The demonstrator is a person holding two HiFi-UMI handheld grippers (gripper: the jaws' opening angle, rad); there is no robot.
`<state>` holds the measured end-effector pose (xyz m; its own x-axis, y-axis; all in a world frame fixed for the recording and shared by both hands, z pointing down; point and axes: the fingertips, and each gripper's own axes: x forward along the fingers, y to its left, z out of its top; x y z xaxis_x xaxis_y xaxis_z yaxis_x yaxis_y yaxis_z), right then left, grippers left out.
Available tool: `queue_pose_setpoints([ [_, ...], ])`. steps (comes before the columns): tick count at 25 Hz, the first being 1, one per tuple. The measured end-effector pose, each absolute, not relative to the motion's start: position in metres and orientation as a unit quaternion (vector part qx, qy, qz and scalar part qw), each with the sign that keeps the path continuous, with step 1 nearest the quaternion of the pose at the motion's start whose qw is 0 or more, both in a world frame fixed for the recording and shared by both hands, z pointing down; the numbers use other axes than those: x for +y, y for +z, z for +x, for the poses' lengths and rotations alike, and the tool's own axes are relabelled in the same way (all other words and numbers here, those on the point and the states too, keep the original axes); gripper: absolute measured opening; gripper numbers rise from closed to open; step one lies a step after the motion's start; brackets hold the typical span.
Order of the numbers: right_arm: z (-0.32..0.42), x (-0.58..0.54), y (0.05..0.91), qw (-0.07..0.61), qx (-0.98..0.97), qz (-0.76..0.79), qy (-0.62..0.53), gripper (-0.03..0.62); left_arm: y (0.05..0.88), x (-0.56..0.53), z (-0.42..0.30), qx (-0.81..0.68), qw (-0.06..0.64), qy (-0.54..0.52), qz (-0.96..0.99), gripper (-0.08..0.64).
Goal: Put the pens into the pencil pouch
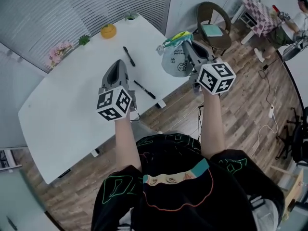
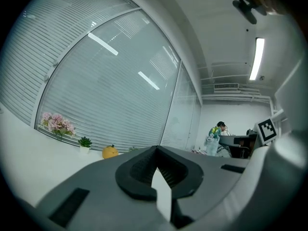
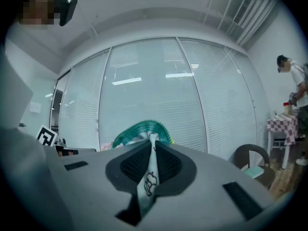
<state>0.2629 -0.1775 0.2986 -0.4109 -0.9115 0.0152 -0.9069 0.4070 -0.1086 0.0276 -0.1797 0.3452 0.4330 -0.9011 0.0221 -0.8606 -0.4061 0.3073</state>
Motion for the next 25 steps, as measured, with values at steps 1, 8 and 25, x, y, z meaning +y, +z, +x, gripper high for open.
queue_pose_setpoints([
  [1,0.261,-0.176,0.295,0.031,0.842,-0.537,-0.045,0.025,0.343,-0.179,0.026,-0.527,0.134,-0.075,0.836,-0.004],
  [8,0.227,-0.162,0.275,0.06,0.891,-0.45,-0.012,0.025,0.312,-0.174,0.025,-0.49,0.103,-0.1,0.86,-0.003],
  [25,0.153,-0.079,0.245,0.145,0.981,-0.126,0.015,0.025,0.261,-0.102,0.084,-0.204,0.053,-0.135,0.968,-0.002],
])
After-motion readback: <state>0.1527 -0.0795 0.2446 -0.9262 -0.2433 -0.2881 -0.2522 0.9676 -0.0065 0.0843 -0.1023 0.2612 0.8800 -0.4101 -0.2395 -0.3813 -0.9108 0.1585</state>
